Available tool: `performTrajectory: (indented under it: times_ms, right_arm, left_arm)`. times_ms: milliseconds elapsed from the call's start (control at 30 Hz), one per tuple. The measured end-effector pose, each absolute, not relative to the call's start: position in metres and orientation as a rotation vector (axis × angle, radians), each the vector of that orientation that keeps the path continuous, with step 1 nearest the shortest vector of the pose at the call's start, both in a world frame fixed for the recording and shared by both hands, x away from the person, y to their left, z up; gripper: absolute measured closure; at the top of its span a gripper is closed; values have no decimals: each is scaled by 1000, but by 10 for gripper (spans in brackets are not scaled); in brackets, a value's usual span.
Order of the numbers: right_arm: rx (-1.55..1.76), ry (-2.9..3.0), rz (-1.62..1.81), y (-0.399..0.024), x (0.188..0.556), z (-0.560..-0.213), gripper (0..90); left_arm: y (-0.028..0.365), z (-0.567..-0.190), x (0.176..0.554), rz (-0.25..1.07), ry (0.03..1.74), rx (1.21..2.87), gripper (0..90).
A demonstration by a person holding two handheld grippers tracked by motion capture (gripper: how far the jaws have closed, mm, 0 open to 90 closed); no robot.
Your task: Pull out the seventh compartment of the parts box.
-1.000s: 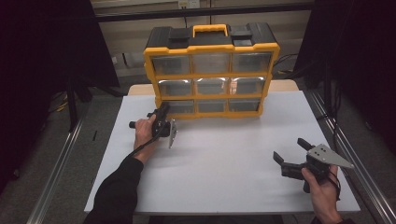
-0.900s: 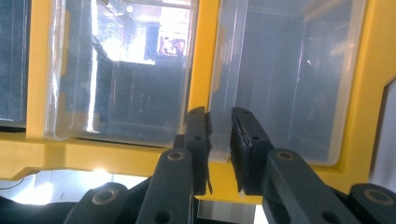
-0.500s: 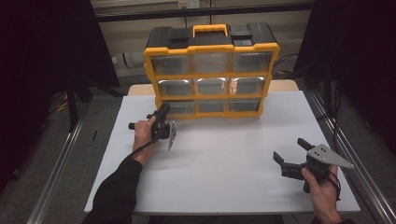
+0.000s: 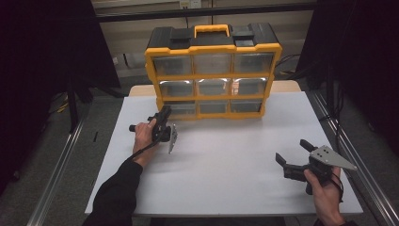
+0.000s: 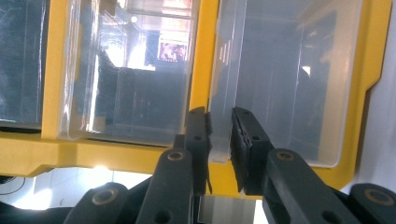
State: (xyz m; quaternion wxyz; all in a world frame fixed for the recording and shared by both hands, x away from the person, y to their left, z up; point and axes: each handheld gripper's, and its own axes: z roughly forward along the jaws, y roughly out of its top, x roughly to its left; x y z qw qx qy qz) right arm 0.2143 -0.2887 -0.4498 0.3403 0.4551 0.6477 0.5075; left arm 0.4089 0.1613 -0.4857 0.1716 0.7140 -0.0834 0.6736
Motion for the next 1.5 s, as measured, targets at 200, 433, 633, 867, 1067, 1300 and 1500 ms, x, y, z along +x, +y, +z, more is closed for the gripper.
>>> performTrajectory:
  times_ms: [200,433,633,867,1067,1300,1500]
  right_arm:
    - [1180,1690,1318,-288,214,-450,2]
    - [1183,1688,1317,-288,214,-450,2]
    - [1182,1690,1319,-289,214,-450,2]
    - [1183,1691,1318,-288,214,-450,2]
    - [1183,1692,1319,-288,214,-450,2]
    - [1186,1690,1318,-288,214,-450,2]
    - [1188,1690,1320,-288,214,-450,2]
  left_arm:
    - [162,-483,406,1929,-270,2018,778]
    - [163,-484,404,1913,-265,2031,777]
    - [163,-483,402,1925,-267,2035,778]
    - [162,-483,399,1916,-261,2041,779]
    - [164,-483,398,1905,-261,2032,776]
    - [162,-484,397,1902,-275,2014,780]
    - [162,-485,396,1902,-270,2006,781]
